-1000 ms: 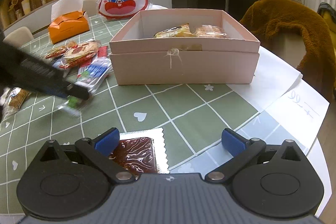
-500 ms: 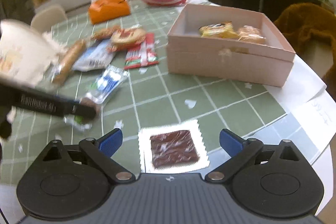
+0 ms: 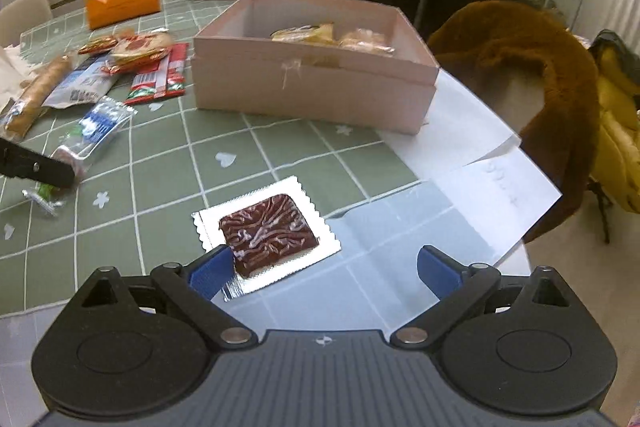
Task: Organize snacks
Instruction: 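Grasp the chocolate packet with right tool while left tool grasps the small packet, then carry chocolate packet and cookie packet into the pink box, open both tools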
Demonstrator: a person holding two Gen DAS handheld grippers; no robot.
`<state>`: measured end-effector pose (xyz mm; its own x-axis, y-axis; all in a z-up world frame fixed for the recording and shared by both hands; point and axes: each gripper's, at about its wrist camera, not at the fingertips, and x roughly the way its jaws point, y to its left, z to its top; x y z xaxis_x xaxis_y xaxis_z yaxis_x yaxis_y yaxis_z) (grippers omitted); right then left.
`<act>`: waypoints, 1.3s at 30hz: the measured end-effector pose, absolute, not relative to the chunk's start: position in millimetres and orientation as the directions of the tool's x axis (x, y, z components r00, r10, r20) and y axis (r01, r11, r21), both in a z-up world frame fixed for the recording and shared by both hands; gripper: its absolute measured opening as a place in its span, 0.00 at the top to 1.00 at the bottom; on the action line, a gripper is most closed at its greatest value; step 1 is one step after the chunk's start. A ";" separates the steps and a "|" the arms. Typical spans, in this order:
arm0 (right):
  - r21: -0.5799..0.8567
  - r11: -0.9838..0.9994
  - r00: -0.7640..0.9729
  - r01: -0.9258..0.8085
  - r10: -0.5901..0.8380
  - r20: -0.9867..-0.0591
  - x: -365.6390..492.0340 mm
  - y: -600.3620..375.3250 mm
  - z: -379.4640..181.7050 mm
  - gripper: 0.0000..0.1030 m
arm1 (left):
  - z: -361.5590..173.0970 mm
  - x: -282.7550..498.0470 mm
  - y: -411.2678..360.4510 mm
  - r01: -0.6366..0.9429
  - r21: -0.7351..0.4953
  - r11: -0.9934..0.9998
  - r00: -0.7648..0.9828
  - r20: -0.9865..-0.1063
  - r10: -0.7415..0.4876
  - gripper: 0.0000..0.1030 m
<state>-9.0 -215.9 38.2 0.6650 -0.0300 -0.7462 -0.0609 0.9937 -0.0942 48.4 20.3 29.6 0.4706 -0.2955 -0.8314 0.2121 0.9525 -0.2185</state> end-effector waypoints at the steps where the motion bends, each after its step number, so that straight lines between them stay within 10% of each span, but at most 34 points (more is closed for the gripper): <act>1: -0.066 0.996 0.664 -0.059 -0.010 -0.748 -8.8 -216.5 39.5 0.04 | 29.7 48.6 20.5 0.213 -0.220 0.952 0.470 -0.831 -0.297 0.64; 8: 0.116 0.993 0.624 -0.003 0.093 -0.776 7.4 -198.3 38.0 0.16 | 28.9 48.1 22.7 0.201 -0.235 0.951 0.474 -0.826 -0.304 0.64; 18: 0.007 0.995 0.657 -0.104 0.074 -0.750 22.0 -163.2 29.4 0.19 | 28.5 46.1 24.3 0.193 -0.244 0.950 0.481 -0.820 -0.309 0.64; 28: 0.042 0.997 0.653 -0.059 0.070 -0.754 20.6 -191.5 46.7 0.88 | 29.7 49.2 14.2 0.206 -0.201 0.958 0.474 -0.836 -0.277 0.63; 34: 0.052 0.996 0.657 -0.074 0.087 -0.749 13.3 -201.6 55.9 0.86 | 28.7 50.3 13.5 0.203 -0.209 0.957 0.475 -0.833 -0.283 0.63; 37: 0.066 0.997 0.647 -0.050 0.083 -0.758 12.5 -204.8 53.9 0.48 | 28.5 51.2 14.5 0.200 -0.217 0.955 0.473 -0.833 -0.289 0.63; 39: 0.074 0.997 0.644 -0.033 0.078 -0.761 11.2 -203.6 50.6 0.39 | 28.7 51.3 13.6 0.203 -0.212 0.956 0.472 -0.834 -0.285 0.63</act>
